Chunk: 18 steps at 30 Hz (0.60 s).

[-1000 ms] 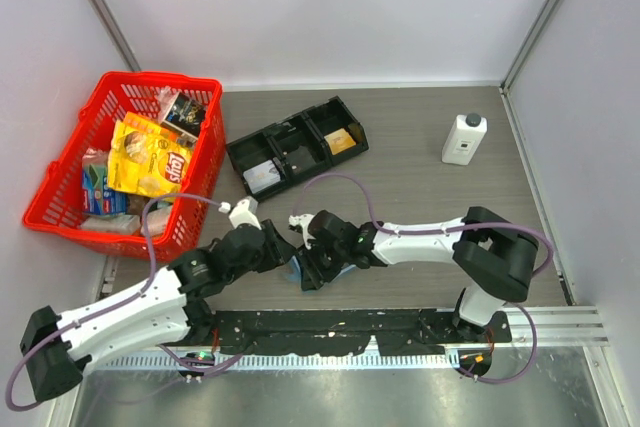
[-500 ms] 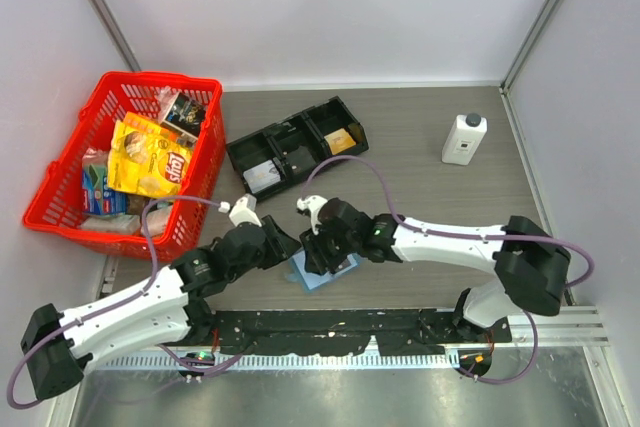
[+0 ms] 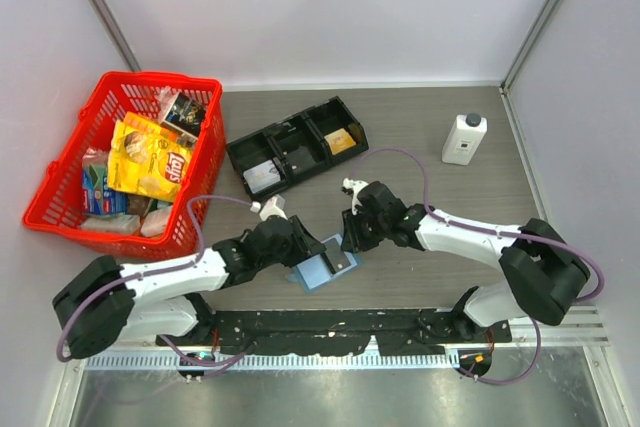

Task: Take the credit cards out of the card holder
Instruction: Remove the credit card from the card holder.

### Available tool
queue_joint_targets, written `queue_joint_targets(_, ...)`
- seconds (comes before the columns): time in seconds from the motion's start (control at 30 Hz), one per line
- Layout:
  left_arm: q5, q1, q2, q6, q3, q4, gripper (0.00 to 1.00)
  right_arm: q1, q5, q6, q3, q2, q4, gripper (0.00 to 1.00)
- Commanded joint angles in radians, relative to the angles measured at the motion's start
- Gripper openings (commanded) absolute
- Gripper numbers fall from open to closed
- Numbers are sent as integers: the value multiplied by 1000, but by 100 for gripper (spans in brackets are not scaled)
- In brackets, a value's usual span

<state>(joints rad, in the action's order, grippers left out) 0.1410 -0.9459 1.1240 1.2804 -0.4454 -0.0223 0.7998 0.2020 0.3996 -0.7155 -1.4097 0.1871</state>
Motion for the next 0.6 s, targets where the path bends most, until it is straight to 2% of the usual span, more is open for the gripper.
queue_joint_targets(0.0,-90,13,97,48,5,-209,38,-28,63,22,19,2,-97,27)
queue_joint_targets(0.17,-121,13,183,72,-3,-245,36,-45,102,18,39,-35,-138,25)
queue_joint_targets(0.57,-58,13,163,171,99,-257,34,-53,157,30,96,-66,-218,22)
